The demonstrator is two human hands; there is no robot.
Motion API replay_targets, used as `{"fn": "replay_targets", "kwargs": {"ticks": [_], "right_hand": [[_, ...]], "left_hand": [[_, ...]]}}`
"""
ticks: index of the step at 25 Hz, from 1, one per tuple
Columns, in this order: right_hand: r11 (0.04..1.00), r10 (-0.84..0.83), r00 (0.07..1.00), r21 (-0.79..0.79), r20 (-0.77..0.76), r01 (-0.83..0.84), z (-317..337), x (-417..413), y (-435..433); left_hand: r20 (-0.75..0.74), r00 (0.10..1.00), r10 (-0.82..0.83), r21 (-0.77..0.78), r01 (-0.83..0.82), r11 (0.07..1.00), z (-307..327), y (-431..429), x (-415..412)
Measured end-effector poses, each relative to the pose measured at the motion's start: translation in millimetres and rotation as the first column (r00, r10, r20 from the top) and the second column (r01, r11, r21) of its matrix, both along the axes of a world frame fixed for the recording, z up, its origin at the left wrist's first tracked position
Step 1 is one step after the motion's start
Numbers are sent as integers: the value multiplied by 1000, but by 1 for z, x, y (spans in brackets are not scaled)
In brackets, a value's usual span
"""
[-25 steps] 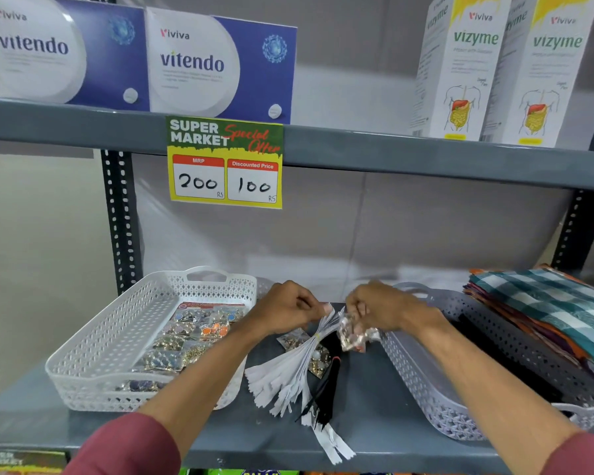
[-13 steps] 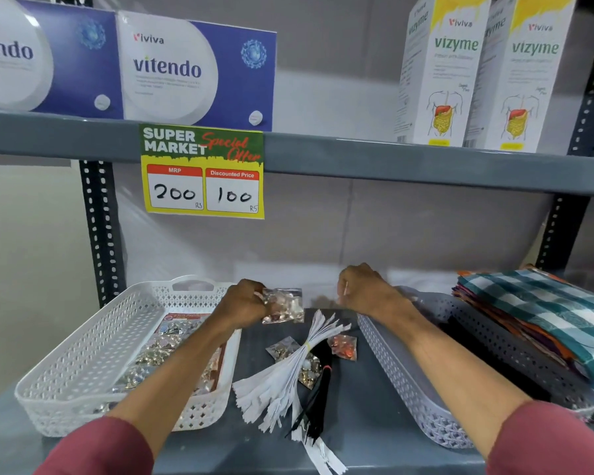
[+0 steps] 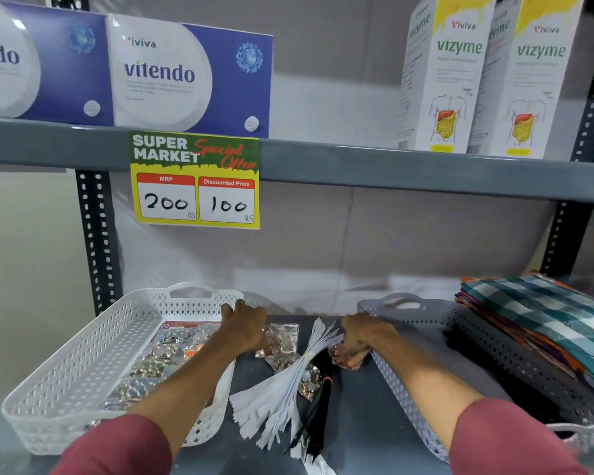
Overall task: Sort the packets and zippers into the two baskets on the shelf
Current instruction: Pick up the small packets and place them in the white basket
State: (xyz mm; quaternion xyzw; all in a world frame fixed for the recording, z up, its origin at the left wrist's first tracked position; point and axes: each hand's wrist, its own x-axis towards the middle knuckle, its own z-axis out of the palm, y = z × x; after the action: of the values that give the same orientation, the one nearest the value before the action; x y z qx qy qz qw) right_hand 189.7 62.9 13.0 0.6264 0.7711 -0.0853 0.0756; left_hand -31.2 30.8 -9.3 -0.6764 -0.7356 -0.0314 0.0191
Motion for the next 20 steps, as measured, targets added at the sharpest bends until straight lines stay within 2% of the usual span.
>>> {"fn": "replay_targets", "kwargs": {"ticks": [5,9,12,14,17,20], "right_hand": [[996,-70,995,-62,-67,65,-10,-3,-4],[997,-64,993,33,-103,68,-6,-3,-9],[990,-98,987,92,-130,111,10,-3,-16],[980,-54,997,190,-57,64,26,-2,-21],[942,-39,998,332,-44,52,54,0,-26],[902,-20,989,425,-145,81,76,-3,-30]], "left_hand": [[-81,996,-22,-47,18,999,-3,-5,3],[-43,998,-42,20,43,999,3,-8,5],[98,990,-100,137,86,987,11,-9,8],[240,958,-158,224,103,969,17,-10,11],[476,840,-259,319,110,941,28,-13,21],[649,686,-328,366,97,926,37,-16,32]]}}
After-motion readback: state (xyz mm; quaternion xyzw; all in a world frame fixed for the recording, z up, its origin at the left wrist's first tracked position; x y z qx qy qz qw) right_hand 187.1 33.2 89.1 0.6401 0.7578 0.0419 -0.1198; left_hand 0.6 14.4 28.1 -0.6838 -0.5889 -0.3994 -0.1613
